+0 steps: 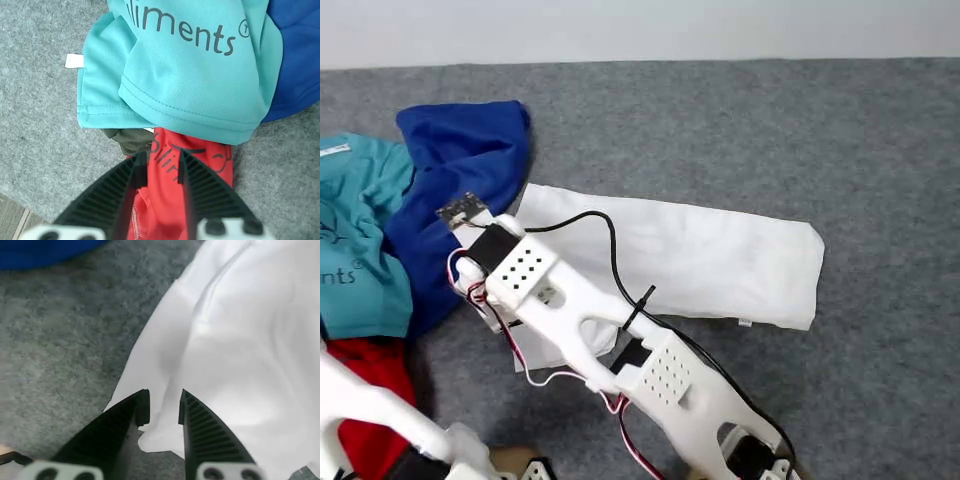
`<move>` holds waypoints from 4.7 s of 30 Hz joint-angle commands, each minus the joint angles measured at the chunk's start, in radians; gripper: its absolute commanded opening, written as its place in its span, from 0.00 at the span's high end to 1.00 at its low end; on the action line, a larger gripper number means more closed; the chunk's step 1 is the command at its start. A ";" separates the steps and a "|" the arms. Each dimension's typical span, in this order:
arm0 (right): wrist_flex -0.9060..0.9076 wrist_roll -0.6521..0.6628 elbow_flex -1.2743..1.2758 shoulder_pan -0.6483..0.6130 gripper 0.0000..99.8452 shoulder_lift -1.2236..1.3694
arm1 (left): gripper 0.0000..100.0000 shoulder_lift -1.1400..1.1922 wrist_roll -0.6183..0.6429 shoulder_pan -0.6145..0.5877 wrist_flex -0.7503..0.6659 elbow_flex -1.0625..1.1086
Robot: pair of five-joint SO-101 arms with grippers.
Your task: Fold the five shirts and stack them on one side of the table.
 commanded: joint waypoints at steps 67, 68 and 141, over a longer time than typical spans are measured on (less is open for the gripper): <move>-0.038 0.815 0.786 0.139 0.95 -0.647 | 0.89 -0.037 -0.002 0.072 0.000 -0.004; -0.067 0.841 0.832 0.140 0.93 -0.657 | 0.89 -0.035 -0.002 0.072 0.000 -0.004; -0.160 0.984 0.626 0.134 0.99 -0.314 | 0.89 -0.038 -0.009 0.072 -0.041 0.016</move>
